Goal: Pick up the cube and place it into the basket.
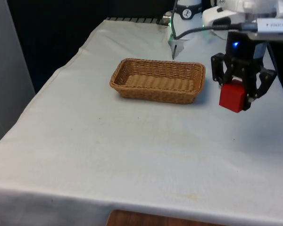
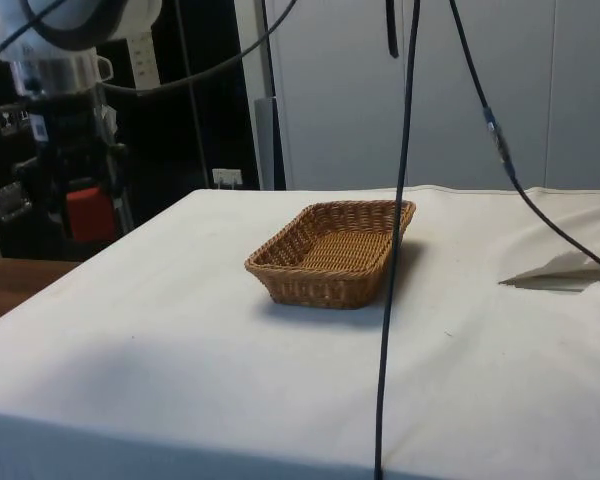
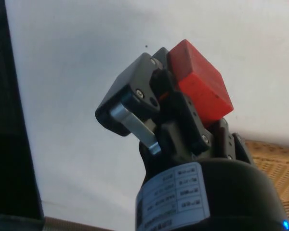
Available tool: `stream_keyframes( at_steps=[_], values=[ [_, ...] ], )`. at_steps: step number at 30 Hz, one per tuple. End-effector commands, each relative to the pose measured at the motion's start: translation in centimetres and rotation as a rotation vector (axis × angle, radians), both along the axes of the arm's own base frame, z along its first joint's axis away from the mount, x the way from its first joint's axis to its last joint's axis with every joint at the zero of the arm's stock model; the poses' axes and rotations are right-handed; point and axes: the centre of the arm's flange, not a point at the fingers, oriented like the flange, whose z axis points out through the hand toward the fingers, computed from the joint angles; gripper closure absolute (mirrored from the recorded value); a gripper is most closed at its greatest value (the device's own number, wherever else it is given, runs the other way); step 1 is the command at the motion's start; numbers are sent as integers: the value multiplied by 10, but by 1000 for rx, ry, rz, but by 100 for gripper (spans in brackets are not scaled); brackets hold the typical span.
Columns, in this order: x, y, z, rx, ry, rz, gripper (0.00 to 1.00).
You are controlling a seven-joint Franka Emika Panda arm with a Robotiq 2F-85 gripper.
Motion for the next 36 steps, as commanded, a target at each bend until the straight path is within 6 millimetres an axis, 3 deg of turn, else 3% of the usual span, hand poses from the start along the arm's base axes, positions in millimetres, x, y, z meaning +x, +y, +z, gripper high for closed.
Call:
stream_keyframes(
  at_steps=[1, 5, 22, 23, 27, 30, 31, 36],
  values=[
    [-1, 0, 9, 0, 0, 0, 100],
    [-2, 0, 15, -1, 0, 0, 100],
    [-12, -1, 83, 2, -9, 7, 100],
    [-10, -2, 76, 1, -9, 4, 100],
    [-15, -3, 101, 2, -14, 7, 100],
    [-18, -4, 111, 3, -16, 6, 100],
    [-16, -4, 106, 1, -20, 5, 100],
    [-21, -6, 131, 4, -24, 8, 100]
  ],
)
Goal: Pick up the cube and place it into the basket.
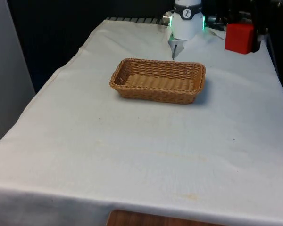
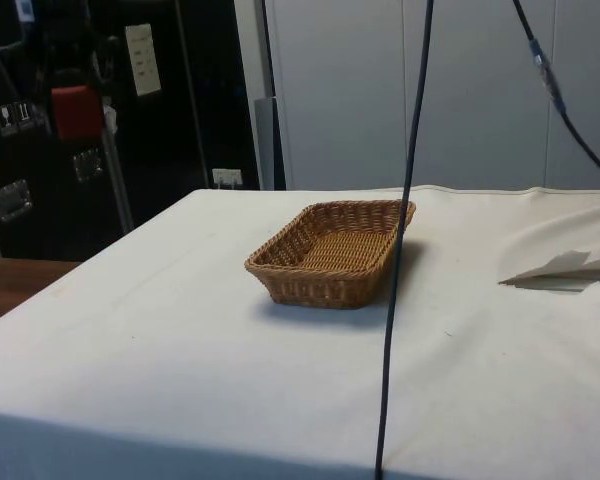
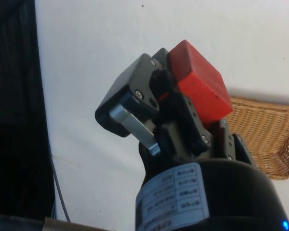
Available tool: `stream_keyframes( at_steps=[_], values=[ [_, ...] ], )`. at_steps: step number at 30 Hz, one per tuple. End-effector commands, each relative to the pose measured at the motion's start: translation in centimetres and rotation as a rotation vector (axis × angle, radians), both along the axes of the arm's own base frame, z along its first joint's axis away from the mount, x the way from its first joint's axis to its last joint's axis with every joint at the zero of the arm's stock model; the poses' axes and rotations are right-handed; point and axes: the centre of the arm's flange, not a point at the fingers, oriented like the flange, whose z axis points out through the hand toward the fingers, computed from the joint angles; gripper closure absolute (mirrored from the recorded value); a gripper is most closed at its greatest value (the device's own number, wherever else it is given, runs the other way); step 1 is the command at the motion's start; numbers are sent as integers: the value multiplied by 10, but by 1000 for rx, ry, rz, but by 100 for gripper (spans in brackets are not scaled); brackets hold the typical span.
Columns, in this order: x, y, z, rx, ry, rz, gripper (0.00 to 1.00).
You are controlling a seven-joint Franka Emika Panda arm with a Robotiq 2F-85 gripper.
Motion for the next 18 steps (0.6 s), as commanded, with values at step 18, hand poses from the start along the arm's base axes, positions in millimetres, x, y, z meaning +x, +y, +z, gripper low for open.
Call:
stream_keyframes(
  at_steps=[18],
  values=[
    [-16, -11, 50, 2, 3, 30, 100]
  ],
)
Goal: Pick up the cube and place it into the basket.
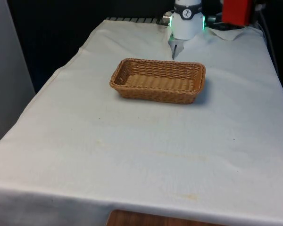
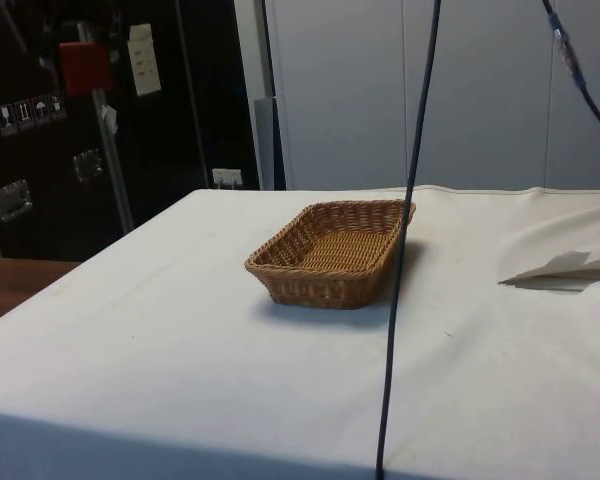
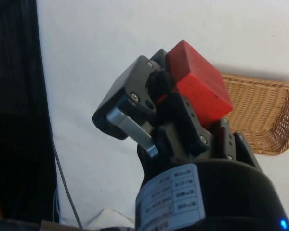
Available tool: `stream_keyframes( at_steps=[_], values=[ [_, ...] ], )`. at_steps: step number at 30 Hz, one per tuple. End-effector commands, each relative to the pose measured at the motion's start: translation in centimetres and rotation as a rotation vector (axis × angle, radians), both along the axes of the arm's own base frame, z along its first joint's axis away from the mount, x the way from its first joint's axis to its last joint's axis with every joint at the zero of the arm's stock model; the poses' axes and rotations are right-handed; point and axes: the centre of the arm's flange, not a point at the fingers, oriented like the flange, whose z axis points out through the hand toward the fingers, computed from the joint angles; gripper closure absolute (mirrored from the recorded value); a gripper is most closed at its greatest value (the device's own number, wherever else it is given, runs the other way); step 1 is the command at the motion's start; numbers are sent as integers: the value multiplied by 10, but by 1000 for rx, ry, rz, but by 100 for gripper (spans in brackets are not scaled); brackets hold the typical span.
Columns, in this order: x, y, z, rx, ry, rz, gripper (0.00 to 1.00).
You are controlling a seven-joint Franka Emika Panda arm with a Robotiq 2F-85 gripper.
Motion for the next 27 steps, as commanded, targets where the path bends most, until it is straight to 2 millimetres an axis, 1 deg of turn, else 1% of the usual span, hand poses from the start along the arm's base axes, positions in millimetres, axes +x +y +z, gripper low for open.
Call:
stream_keyframes(
  at_steps=[1, 3, 5, 11, 12, 13, 21, 22, 23, 27],
  values=[
    [-2, -1, 1, 6, -9, 6, 100],
    [-1, 0, -1, -1, 4, 4, 100],
    [-7, -1, -2, 6, -1, 16, 100],
    [-16, -3, -7, 4, 7, 32, 100],
    [-12, -3, -11, -3, 25, 28, 100],
    [-17, -4, -8, 3, 8, 34, 100],
    [-29, -7, -12, -3, 21, 53, 100],
    [-26, -7, -15, -6, 38, 50, 100],
    [-31, -7, -12, -4, 22, 55, 100],
    [-39, -10, -12, -4, 25, 61, 100]
  ],
)
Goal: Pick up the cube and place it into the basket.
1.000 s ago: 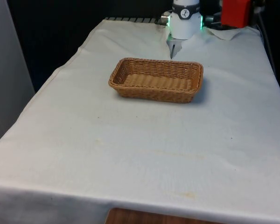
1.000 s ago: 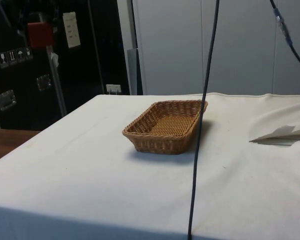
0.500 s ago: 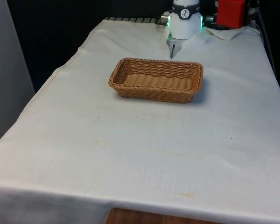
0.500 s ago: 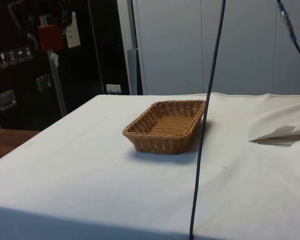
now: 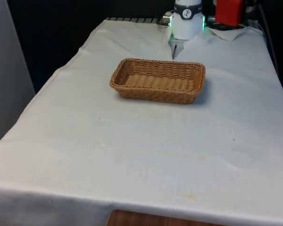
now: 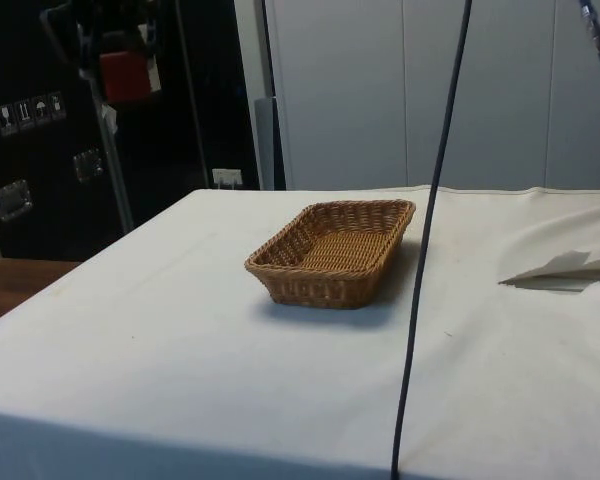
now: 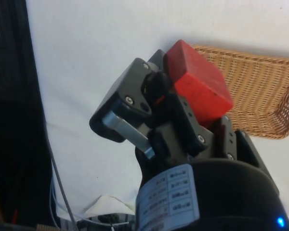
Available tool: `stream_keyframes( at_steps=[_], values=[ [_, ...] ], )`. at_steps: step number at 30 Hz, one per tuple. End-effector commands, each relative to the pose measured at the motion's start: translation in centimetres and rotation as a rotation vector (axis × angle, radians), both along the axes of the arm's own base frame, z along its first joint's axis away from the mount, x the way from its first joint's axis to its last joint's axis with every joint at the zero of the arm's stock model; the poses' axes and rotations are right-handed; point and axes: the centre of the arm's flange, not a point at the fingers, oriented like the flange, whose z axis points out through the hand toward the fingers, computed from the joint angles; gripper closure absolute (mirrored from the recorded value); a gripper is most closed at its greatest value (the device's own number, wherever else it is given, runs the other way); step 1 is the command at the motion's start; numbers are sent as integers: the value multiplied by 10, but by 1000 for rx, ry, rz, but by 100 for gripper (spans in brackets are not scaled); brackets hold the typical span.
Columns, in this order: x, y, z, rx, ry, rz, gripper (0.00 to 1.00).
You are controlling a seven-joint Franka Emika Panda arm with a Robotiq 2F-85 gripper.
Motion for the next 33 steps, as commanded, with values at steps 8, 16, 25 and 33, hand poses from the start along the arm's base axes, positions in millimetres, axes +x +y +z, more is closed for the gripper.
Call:
stream_keyframes(
  at_steps=[8, 16, 25, 33],
  values=[
    [-18, -7, 5, 7, -18, 9, 100],
    [-31, -15, 2, 27, -25, 19, 100],
    [-40, -22, 2, 33, -26, 59, 100],
    [-46, -27, 1, 38, -21, 97, 100]
  ],
)
